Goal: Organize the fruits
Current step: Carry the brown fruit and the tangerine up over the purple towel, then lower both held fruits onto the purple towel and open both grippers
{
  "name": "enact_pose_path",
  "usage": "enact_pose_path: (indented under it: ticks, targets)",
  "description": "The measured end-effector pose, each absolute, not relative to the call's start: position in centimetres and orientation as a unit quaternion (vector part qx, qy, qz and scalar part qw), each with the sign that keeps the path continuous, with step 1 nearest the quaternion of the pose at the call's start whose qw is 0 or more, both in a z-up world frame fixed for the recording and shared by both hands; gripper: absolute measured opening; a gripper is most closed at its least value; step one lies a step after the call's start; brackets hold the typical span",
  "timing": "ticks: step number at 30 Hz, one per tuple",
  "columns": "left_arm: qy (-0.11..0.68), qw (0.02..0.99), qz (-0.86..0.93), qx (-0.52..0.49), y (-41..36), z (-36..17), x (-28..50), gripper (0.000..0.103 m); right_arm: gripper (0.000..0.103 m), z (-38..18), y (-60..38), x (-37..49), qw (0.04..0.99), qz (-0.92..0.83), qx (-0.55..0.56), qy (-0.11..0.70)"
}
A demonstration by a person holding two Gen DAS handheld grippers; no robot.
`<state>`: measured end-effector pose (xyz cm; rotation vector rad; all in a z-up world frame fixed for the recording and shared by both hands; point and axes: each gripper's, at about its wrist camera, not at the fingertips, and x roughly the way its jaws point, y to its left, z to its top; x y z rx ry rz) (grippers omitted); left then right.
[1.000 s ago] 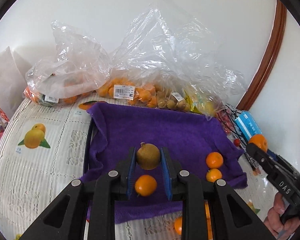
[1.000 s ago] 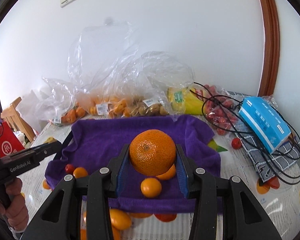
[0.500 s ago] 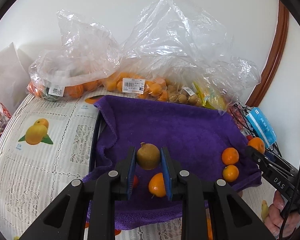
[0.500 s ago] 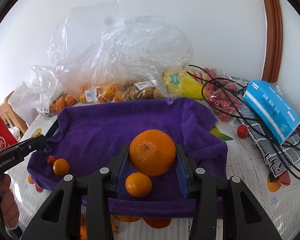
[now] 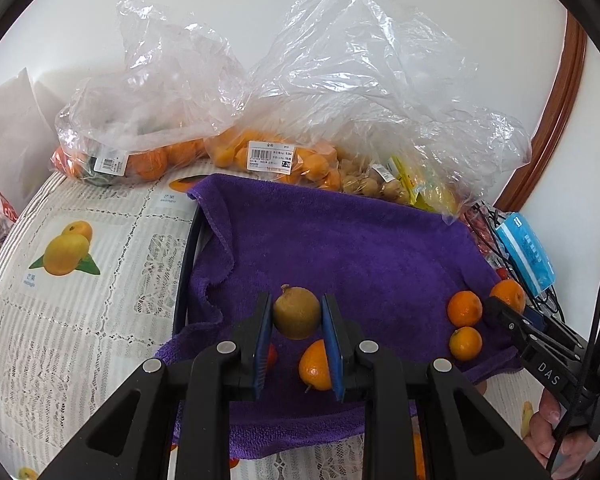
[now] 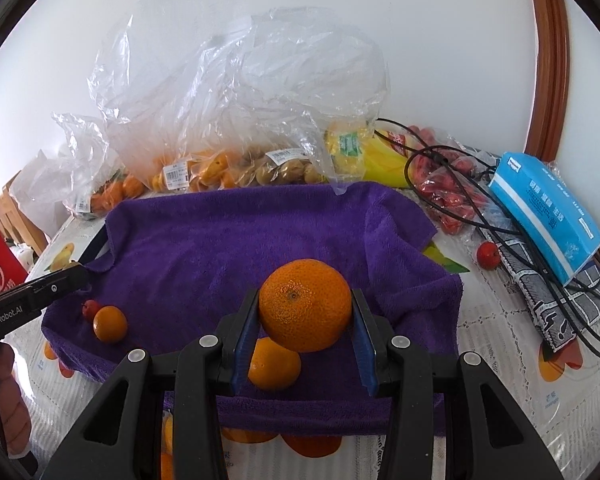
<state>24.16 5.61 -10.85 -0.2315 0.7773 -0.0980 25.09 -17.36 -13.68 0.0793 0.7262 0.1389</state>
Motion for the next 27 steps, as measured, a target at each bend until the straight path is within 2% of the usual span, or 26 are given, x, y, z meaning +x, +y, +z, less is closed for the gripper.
enact_pose_path:
  ticks: [27]
  targets:
    - [0.394,0.912,-0.041,-0.111,5.6,-11.5,24.7,0.023,0.043,-14.9,-17.0,25.7,0.919,0.060,0.021,0.389]
